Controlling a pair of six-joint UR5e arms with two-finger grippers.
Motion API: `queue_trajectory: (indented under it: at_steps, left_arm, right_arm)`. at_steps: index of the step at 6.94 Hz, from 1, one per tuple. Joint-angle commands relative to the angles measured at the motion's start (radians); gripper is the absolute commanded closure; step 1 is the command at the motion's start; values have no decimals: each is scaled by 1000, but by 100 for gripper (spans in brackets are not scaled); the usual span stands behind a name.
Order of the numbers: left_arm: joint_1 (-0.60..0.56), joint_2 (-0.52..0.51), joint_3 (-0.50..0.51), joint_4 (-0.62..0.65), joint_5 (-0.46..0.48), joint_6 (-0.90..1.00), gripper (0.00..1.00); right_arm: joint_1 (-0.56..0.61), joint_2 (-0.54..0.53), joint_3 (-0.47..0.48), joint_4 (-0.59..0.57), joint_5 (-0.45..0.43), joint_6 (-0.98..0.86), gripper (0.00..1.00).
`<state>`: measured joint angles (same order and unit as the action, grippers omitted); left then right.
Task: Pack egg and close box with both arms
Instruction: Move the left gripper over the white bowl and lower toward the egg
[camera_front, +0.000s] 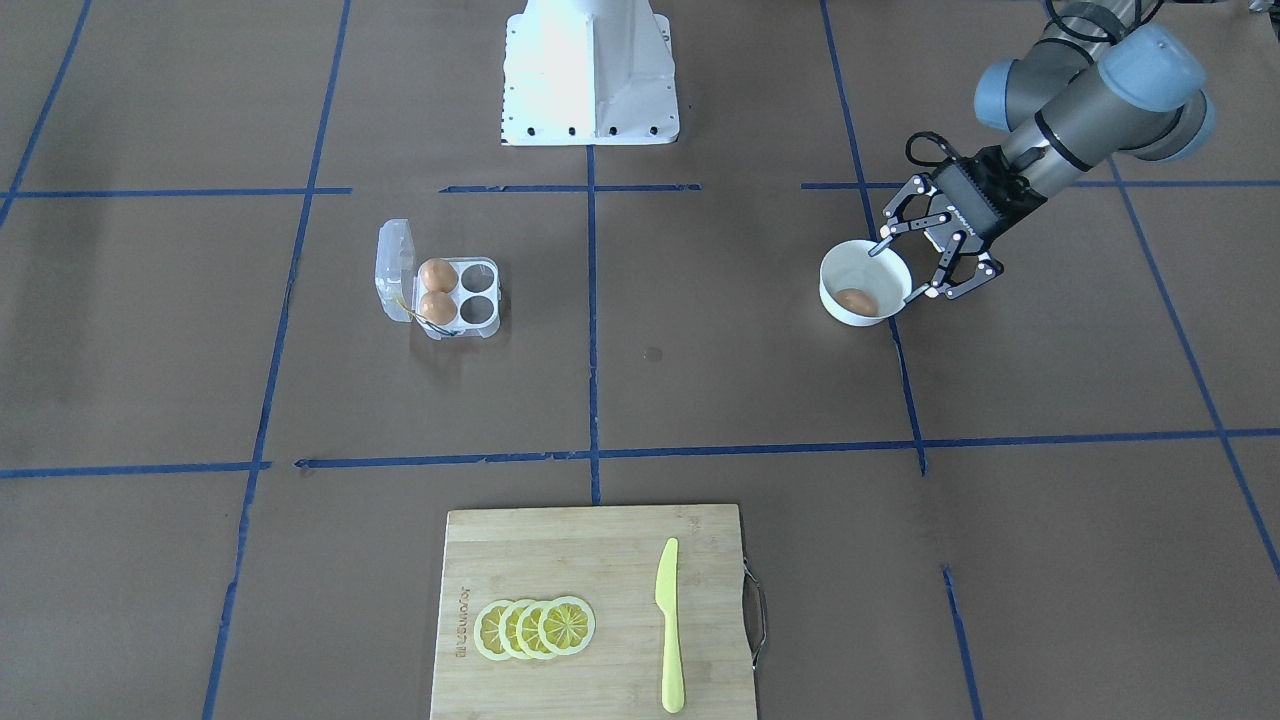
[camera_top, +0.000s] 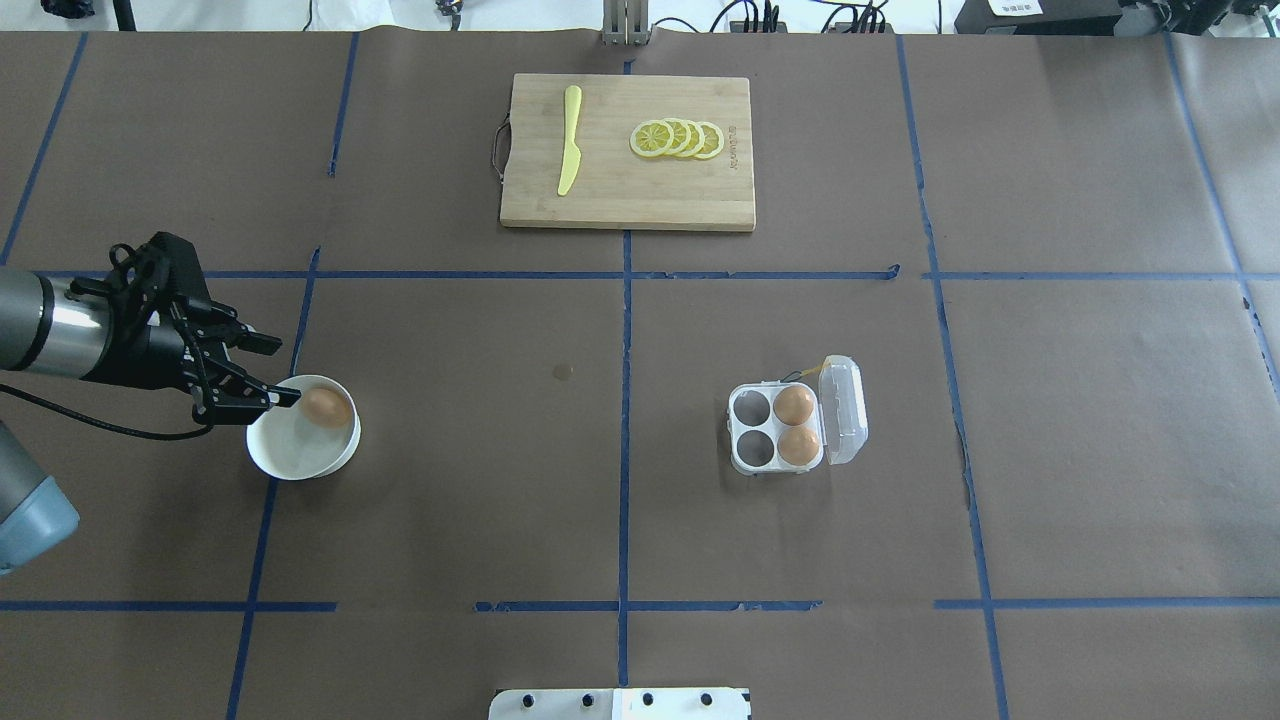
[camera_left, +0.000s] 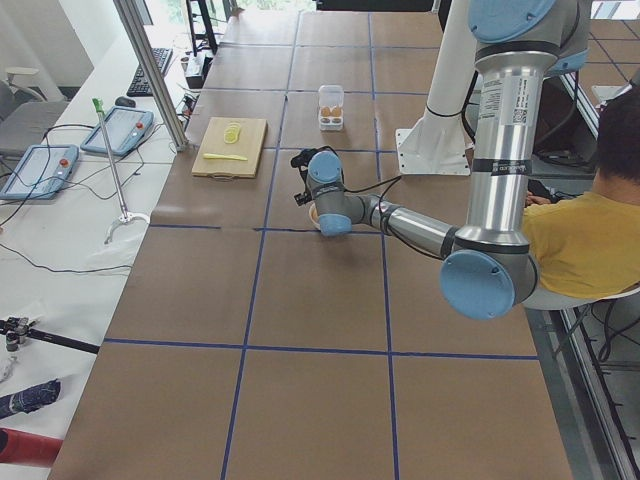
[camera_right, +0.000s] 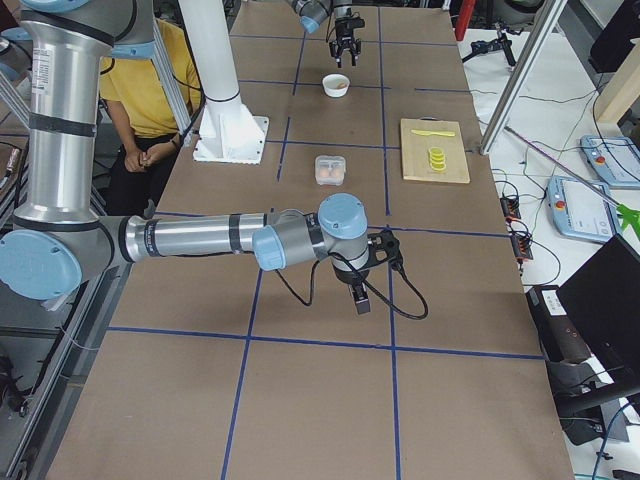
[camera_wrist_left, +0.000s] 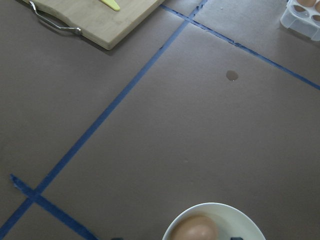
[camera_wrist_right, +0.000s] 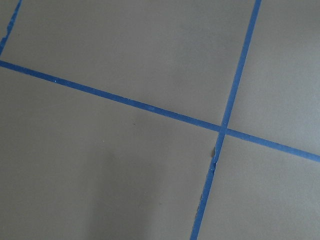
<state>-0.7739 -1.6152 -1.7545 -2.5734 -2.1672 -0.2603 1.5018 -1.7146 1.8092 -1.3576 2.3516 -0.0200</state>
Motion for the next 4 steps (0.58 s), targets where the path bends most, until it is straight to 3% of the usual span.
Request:
queue_trajectory:
  at_steps: [1, 4]
  left_arm:
    - [45, -12, 50, -39, 39, 4, 28]
    - [79, -38, 112, -94, 50, 4, 28]
  right_arm:
    - [0, 1, 1, 0, 0, 2, 0]
    - [0, 3, 1, 0, 0, 2, 0]
